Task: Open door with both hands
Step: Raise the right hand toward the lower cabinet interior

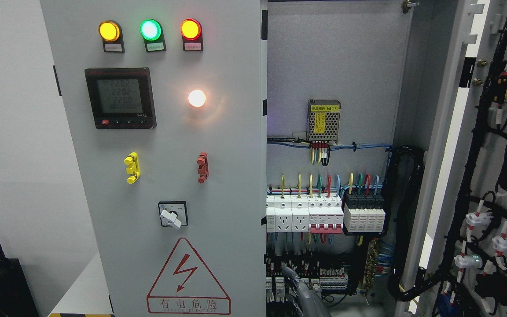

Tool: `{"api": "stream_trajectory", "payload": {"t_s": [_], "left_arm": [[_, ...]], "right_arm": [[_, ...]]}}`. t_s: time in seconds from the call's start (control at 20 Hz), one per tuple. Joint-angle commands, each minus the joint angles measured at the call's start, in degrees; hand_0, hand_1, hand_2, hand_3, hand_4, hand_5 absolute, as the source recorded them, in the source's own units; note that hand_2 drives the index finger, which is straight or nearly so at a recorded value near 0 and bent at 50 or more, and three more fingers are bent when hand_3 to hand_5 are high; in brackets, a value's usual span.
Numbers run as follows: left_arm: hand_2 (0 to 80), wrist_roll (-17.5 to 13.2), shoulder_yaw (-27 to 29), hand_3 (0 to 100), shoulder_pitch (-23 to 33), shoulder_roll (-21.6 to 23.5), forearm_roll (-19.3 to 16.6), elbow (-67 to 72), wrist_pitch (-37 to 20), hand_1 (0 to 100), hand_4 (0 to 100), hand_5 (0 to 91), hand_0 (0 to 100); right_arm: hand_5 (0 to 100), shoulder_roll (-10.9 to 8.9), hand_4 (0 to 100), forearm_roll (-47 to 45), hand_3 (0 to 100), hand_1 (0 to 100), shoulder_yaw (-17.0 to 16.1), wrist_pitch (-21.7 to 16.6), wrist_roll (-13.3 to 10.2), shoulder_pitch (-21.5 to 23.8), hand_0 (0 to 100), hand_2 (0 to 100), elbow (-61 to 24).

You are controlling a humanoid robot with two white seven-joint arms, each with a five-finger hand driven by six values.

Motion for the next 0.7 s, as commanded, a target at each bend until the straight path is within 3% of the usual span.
{"api": "stream_trajectory", "payload": {"t_s": [0.0,0.65], "left_arm": [[0.0,0.0,-0.1,0,0.0,0.0,0.0,-0.6,0.0,0,3,0.0,0],[0.0,0.0,0.0,0,0.0,0.0,0.0,-0.6,0.0,0,3,0.0,0]], "right_arm": [[0,0.6,0,0.0,0,0,0.1,0.0,0.0,-2.6,0,0,3.9],[0,0.08,0,-2.0,0,0,0.9,0.5,0.3,-4.5,0,0,3.8]]}}
